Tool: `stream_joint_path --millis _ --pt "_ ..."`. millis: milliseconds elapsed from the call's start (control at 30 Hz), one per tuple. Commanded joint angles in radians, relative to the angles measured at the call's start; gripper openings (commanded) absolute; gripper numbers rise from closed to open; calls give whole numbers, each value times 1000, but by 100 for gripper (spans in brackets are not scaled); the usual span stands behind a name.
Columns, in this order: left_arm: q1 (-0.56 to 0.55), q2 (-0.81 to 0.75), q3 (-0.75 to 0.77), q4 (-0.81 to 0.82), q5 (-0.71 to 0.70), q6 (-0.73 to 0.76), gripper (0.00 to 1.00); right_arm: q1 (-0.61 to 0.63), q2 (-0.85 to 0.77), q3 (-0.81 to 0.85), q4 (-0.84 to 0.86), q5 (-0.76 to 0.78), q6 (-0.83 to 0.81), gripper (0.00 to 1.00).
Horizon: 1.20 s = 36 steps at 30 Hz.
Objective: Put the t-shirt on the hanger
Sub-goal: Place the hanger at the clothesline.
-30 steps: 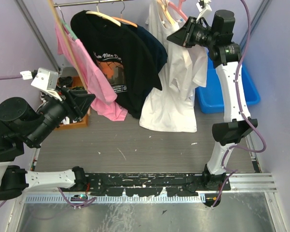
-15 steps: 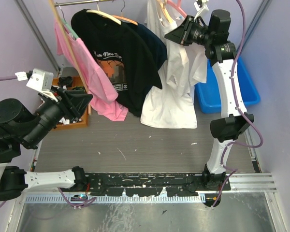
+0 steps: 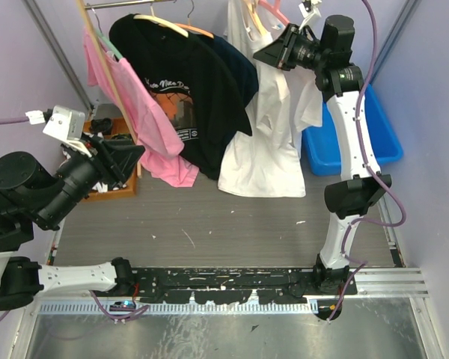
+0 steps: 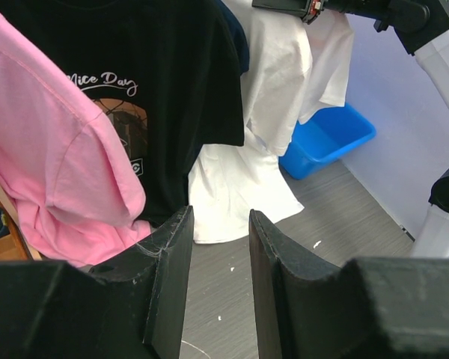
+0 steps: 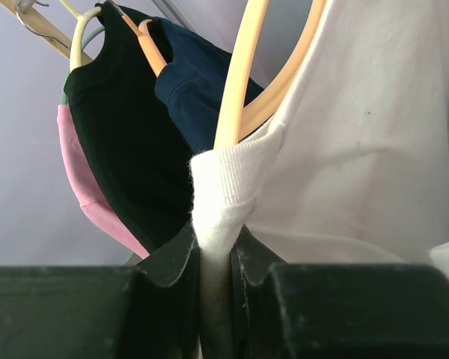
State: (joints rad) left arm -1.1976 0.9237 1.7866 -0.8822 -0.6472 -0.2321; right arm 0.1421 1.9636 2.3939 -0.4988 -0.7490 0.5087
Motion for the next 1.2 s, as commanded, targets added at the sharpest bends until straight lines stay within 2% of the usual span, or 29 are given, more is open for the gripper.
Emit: stream_joint_path --millis 0,333,733,833,1167 --pt "2 14 26 6 4 4 42 10 20 21 38 100 29 1" --pt "2 12 22 13 17 1 42 67 13 2 9 245 4 1" --pt "2 -19 4 12 22 -9 41 155 47 73 -98 435 -113 1" --pt "2 -22 5 11 24 -9 41 172 70 140 -133 465 -149 1" --pt "3 -19 24 -2 31 -16 41 181 81 135 -143 501 -251 1"
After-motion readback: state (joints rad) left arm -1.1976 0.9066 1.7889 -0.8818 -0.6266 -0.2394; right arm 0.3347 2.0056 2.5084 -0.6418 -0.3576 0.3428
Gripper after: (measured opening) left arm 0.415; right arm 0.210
